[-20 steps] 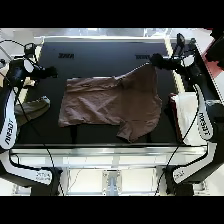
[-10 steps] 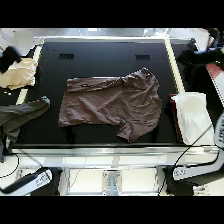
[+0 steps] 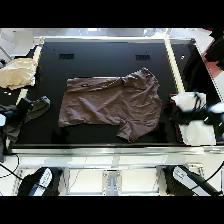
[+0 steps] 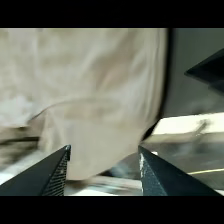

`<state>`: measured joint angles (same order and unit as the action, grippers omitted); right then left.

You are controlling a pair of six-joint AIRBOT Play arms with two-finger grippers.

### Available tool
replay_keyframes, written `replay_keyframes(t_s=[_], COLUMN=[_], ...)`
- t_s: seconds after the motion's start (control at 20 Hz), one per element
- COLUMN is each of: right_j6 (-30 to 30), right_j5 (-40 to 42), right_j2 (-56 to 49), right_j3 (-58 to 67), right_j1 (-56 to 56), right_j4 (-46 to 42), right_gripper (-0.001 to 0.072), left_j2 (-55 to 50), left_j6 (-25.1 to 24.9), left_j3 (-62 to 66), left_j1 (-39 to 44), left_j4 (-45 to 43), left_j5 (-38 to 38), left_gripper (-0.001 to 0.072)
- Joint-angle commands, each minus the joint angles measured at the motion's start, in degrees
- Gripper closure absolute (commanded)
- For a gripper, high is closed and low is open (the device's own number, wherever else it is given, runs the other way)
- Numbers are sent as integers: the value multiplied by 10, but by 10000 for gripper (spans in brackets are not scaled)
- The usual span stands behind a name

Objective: Fold the shirts.

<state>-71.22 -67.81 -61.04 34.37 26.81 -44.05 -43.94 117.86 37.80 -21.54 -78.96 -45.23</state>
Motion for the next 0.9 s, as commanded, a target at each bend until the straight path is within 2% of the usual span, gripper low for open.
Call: replay_keyframes(t_s=[0.0,0.25,0.4,0.55,0.85], right_j6=[67,57,41,14,10], right_j5=[56,90,113,143,245], right_j2=[19,17,17,17,17], right_j3=[-172,-186,-187,-187,-186], right_j1=[4,4,4,4,4], right_j4=[212,222,193,156,187], right_gripper=[211,210,210,210,210], left_j2=[8,-17,-28,-36,-47], left_j6=[-44,-44,-72,-74,-74], left_j3=[-33,-34,-49,-71,-76], left_j1=[-3,-3,-3,-3,-2], left_j4=[85,96,107,122,160], left_j5=[0,-84,-120,-114,-84], left_gripper=[203,203,203,203,203])
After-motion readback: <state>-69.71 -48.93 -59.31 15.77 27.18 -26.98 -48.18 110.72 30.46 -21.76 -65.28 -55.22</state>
